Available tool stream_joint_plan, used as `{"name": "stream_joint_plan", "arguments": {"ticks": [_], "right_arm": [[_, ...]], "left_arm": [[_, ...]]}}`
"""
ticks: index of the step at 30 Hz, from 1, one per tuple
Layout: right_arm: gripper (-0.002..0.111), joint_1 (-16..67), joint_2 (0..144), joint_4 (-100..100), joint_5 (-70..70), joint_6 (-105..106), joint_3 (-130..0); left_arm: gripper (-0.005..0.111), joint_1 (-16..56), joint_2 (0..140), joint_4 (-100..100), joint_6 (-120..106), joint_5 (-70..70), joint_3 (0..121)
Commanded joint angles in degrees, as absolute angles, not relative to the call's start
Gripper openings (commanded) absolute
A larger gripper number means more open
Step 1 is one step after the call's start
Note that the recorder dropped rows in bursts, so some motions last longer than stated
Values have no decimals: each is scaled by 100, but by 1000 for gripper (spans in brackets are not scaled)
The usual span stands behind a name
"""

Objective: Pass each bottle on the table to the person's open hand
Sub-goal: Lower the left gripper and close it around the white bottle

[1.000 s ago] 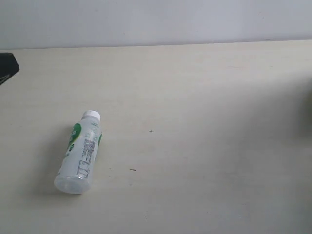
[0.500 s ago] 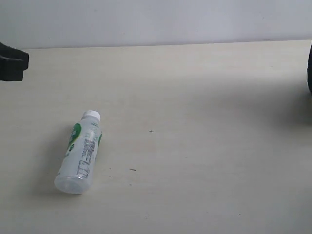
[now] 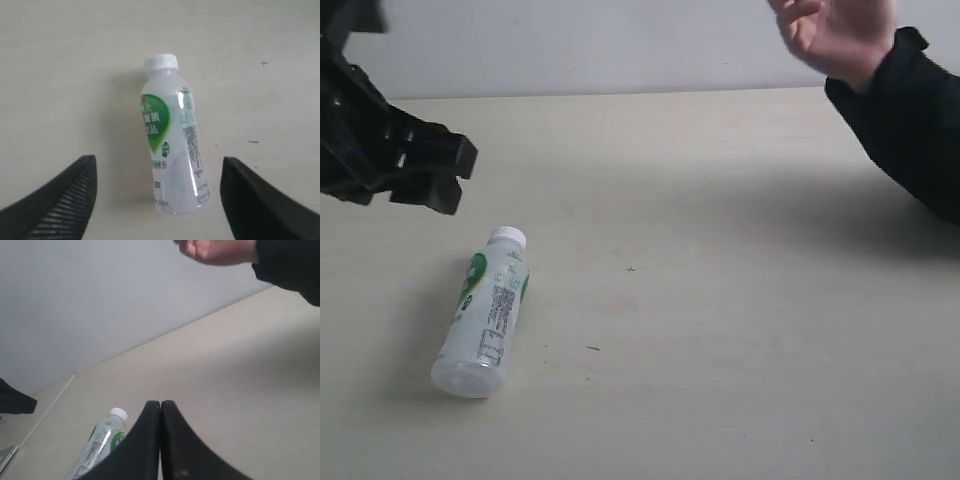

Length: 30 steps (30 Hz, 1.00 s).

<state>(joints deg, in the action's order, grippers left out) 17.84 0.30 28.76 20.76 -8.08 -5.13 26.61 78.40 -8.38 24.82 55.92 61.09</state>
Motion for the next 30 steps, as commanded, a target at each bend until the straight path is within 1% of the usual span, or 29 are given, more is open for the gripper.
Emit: {"name": "stream_joint_plan", "arguments": {"ticks": [1, 11, 20, 26, 30], "right_arm": [[1, 1755, 0, 2836, 2086, -773, -495], [1, 1755, 0, 2836, 2086, -773, -495], [1, 1755, 0, 2836, 2086, -773, -495], [1, 1755, 0, 2836, 2086, -773, -495], [1, 1755, 0, 2836, 2086, -773, -495]], "left_arm": [[68, 2648, 8416, -503, 3032, 5684, 6204], [68, 2628, 9603, -536, 3293, 5494, 6213], [68, 2628, 10184, -526, 3293, 5062, 6213], [79, 2628, 10389, -526, 3225, 5032, 6213], [79, 2628, 10463, -489, 3205, 4868, 6213]]}}
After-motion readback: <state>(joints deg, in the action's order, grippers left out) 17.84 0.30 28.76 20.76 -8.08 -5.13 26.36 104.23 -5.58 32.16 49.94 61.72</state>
